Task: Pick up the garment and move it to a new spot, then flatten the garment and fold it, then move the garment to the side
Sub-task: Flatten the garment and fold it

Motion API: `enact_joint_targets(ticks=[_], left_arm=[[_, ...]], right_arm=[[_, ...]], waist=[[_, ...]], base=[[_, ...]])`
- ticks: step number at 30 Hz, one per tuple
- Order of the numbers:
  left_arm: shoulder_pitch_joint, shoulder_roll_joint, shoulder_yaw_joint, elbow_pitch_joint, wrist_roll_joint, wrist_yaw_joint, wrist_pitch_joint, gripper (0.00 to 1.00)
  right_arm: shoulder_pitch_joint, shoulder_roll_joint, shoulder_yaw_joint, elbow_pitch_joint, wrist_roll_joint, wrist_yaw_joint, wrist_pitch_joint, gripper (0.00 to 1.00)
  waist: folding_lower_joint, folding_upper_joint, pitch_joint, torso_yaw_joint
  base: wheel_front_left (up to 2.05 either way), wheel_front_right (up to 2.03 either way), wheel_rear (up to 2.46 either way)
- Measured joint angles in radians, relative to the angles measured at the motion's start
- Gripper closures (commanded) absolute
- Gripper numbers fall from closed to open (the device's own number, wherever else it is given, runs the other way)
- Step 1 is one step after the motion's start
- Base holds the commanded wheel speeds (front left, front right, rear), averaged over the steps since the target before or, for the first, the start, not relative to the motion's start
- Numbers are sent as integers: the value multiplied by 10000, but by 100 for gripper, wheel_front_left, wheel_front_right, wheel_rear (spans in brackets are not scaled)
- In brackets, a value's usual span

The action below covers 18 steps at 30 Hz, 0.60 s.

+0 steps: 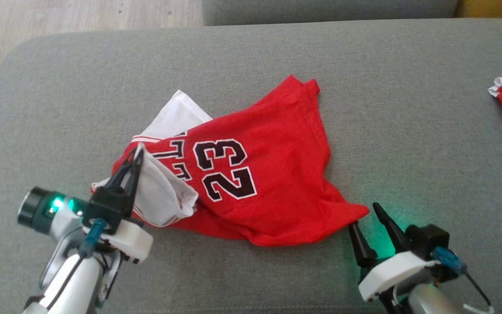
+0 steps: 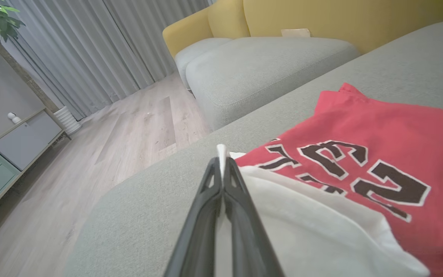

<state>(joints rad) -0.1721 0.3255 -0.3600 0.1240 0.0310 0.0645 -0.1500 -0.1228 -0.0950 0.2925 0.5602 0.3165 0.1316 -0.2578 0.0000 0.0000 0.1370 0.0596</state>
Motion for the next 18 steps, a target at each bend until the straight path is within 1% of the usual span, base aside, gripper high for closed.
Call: enact_joint_targets(ticks=[4, 8, 10, 12, 13, 16, 18], left_arm=[[-40, -31, -171, 165, 0, -107, 2, 100], [-72, -38, -230, 385, -88, -117, -4, 100], [-123, -38, -261, 470, -92, -117, -15, 100], [-187, -38, -278, 537, -104, -119, -25, 100], [-204, -38, -291, 571, -104, -119, -27, 100], [-254, -42, -362, 742, -104, -119, -67, 100], [-283, -42, -416, 861, -104, -119, -102, 100]], right_arm=[[-225, -123, 648, 301, 525, 0, 0, 0], [-313, -245, 1127, 274, 773, 0, 0, 0], [-342, -368, 1239, 161, 782, 0, 0, 7], [-342, -474, 1294, 33, 779, 0, 0, 4], [-341, -514, 1319, -42, 754, 0, 0, 0], [-341, -637, 1386, -314, 591, 0, 0, 0], [-338, -713, 1390, -514, 510, 0, 0, 4]], waist=[[0, 0, 80, 7], [0, 0, 153, -56], [0, 0, 173, -97], [0, 0, 183, -138], [0, 0, 190, -155], [0, 0, 216, -183], [0, 0, 226, -190]], base=[[0, 0, 0], [0, 0, 0], [0, 0, 0], [0, 0, 0], [0, 0, 0], [0, 0, 0], [0, 0, 0]])
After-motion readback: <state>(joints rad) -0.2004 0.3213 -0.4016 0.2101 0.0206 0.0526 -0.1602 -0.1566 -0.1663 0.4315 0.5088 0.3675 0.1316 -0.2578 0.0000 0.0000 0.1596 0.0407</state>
